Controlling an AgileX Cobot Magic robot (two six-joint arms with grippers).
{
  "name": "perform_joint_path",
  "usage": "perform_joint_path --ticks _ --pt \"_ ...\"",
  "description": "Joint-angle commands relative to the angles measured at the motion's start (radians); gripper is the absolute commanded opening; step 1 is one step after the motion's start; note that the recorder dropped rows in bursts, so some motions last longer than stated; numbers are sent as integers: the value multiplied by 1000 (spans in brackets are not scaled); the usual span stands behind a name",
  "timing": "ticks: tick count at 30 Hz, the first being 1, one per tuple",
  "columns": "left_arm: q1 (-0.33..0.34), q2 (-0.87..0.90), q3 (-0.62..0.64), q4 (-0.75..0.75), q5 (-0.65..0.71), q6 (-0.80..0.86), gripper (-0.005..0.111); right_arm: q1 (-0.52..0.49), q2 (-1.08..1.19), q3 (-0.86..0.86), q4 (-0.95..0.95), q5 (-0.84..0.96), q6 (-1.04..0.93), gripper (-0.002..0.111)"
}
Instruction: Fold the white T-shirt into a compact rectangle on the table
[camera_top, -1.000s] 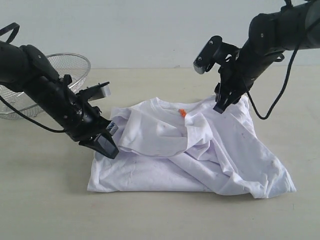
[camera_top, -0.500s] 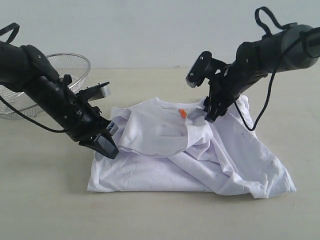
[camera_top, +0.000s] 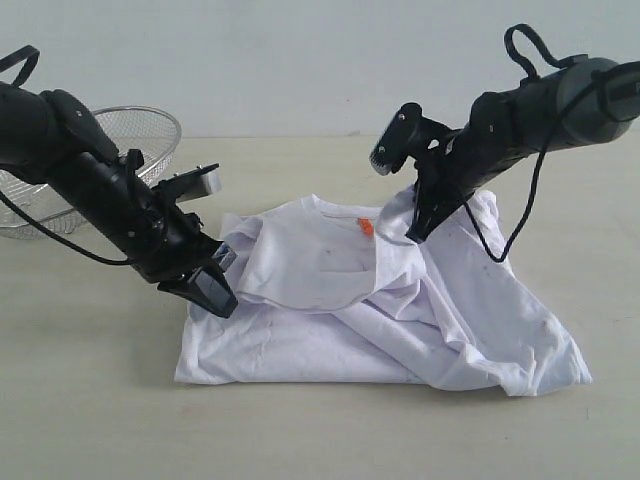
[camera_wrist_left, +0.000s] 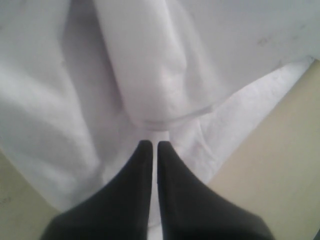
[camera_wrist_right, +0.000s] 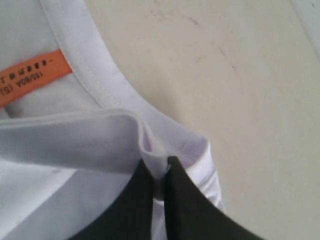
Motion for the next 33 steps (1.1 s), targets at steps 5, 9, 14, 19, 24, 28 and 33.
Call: perform_joint_path --ticks 5,9,14,19,24,28,33 --pt "0 1 -5 -11 -7 6 4 1 -113 -7 1 33 98 0" --pt "0 1 -5 -11 -10 6 4 -5 -131 -7 -4 80 136 0" --pt "0 1 -5 -11 -10 6 4 -25 -131 -7 -48 96 342 0" --pt "0 1 -5 -11 -10 6 4 -63 -131 -7 -229 122 611 0" --pt "0 1 -5 -11 -10 6 4 -92 -131 -7 -465 147 851 0" --pt "0 1 -5 -11 -10 6 4 -92 -131 -7 -623 147 1033 0" --pt "0 1 -5 -11 -10 6 4 -92 -131 -7 -803 187 1221 0"
